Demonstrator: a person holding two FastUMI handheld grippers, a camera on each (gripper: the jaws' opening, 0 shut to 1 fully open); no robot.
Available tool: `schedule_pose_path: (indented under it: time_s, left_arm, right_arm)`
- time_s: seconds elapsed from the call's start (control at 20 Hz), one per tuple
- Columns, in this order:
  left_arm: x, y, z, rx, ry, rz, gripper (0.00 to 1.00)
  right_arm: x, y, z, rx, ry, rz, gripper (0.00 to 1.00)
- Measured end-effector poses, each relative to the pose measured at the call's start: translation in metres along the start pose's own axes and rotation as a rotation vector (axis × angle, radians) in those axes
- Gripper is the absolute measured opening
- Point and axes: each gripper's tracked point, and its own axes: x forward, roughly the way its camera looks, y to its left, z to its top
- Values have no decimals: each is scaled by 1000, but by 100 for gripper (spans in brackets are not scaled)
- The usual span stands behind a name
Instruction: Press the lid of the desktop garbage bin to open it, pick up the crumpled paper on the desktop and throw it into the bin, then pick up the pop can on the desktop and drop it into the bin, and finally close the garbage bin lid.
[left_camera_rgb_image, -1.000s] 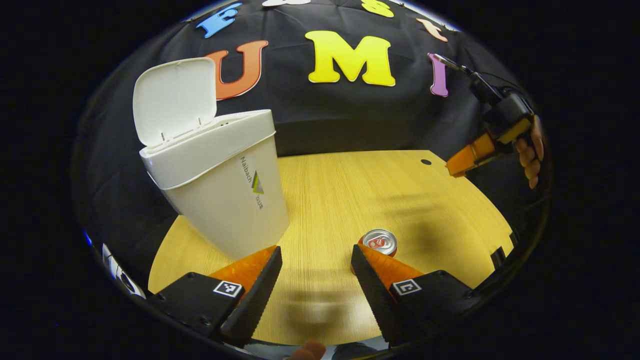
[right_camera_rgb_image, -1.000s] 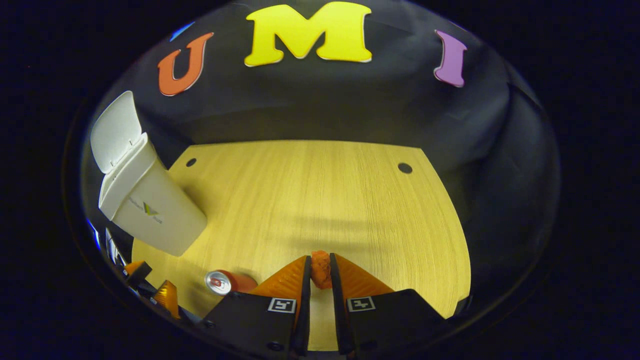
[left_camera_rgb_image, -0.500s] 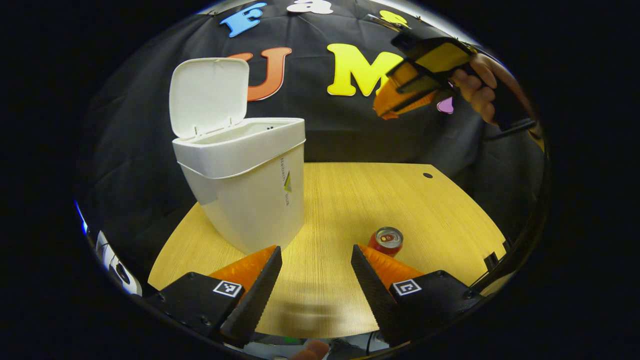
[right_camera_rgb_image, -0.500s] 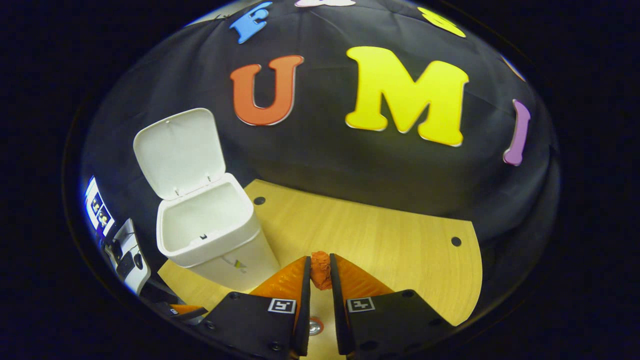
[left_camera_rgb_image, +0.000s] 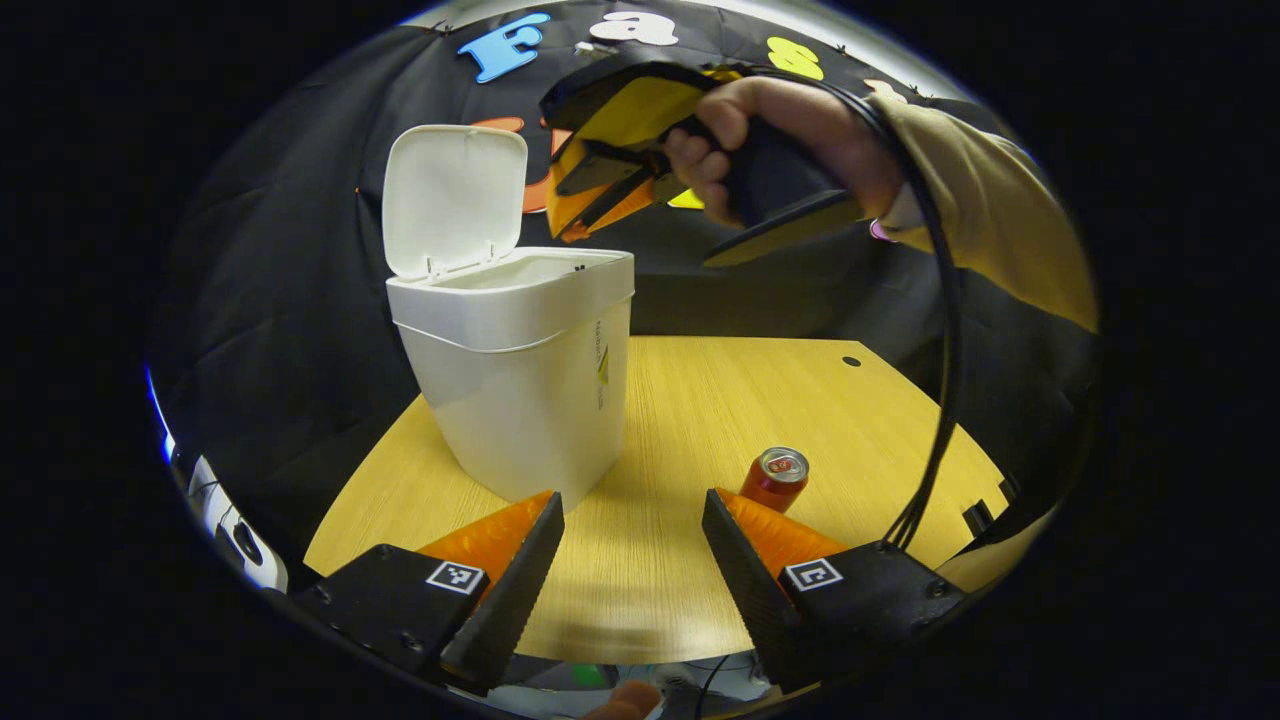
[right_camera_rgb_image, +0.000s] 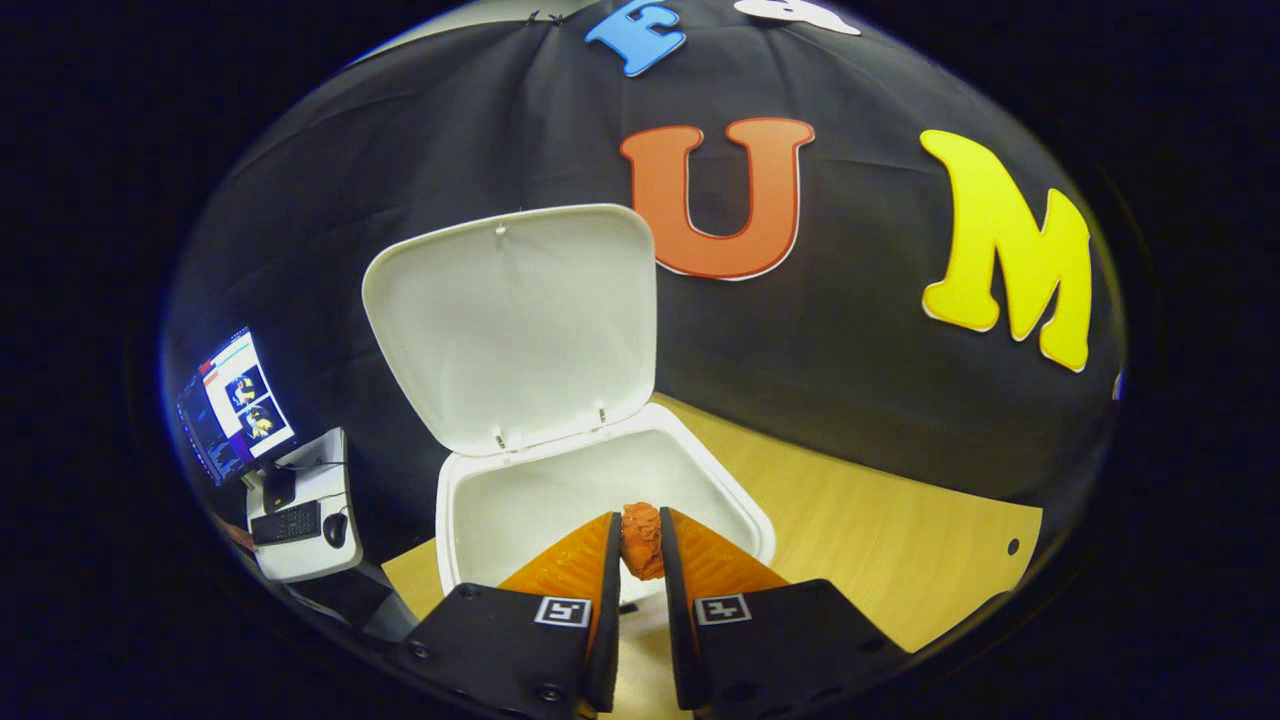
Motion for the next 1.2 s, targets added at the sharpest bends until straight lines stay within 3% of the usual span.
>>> schedule_pose_path:
  time_s: [0.05, 0.1, 0.25, 0.4, 0.55, 0.7, 1.0, 1.05, 1.2]
  left_arm:
    - [2, 4, 0, 0, 0, 9, 97]
    - [4, 7, 1, -3, 0, 14, 93]
    - [10, 12, -1, -9, 4, 23, 93]
    - [16, 11, -2, -14, 9, 16, 93]
    - [24, 8, -1, -10, 14, -5, 93]
    - [31, 5, 4, 1, 0, -22, 93]
    - [47, -10, 7, 4, 12, -57, 93]
    - [50, -14, 7, 6, 16, -66, 93]
    - [60, -27, 10, 31, 19, -91, 93]
  right_arm:
    - [8, -3, -3, 9, 19, -8, 24]
    - [14, -3, -6, 17, 31, -8, 24]
    - [25, 4, -15, 23, 50, -3, 32]
    - [23, 8, -16, 4, 48, 11, 33]
    - [15, 14, -10, 18, 34, 52, 53]
    - [1, 5, 0, 34, -3, 67, 86]
    - [-39, -51, 18, 73, -85, 13, 96]
    - [-48, -62, 18, 92, -94, 1, 93]
    - [-78, -113, 11, 138, -109, -63, 96]
